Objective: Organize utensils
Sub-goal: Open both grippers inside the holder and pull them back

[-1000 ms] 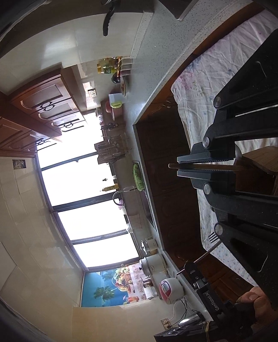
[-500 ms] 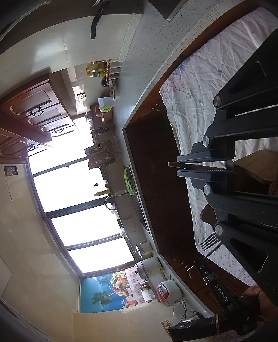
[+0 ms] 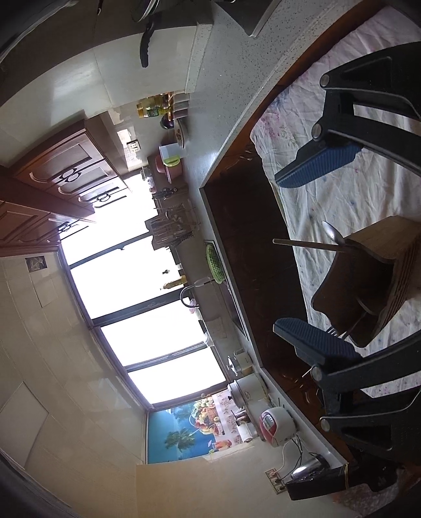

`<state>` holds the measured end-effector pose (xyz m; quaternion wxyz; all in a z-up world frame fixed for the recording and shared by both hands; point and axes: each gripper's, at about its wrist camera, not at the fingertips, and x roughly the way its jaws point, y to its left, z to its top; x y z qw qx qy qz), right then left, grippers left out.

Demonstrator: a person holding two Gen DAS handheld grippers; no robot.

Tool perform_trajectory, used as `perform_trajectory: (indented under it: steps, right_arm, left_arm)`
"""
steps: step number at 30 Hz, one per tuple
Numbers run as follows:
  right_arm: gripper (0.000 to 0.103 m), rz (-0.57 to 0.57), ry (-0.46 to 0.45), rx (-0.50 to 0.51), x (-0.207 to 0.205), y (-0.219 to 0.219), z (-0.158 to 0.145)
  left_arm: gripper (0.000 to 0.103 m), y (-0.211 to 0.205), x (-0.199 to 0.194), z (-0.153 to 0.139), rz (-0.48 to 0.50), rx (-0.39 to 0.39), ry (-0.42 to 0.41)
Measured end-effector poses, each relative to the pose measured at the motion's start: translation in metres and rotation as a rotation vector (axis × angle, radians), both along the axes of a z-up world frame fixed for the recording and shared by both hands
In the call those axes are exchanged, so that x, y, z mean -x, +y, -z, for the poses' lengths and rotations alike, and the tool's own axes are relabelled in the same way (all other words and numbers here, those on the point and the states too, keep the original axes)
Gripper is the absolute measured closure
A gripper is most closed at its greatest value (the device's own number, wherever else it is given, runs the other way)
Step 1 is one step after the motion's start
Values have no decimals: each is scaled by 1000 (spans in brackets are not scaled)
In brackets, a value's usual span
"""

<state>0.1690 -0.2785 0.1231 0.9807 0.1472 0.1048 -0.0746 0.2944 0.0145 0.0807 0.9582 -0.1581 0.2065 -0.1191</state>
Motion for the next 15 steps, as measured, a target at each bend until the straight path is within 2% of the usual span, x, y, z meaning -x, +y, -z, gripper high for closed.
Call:
perform_trajectory:
  steps: [2, 3, 10, 15]
  right_arm:
    - [5, -5, -8, -13, 16, 0, 2]
    - [4, -7, -10, -17, 24, 1, 4]
    - [4, -14, 53, -31, 65, 9, 28]
    - [4, -19, 110, -61, 88, 11, 46]
  left_arm:
    - [22, 6, 19, 4, 0, 14, 7]
    - [22, 9, 28, 6, -2, 18, 12]
    - [21, 22, 85, 14, -14, 0, 42]
    - [20, 26, 116, 26, -8, 10, 99]
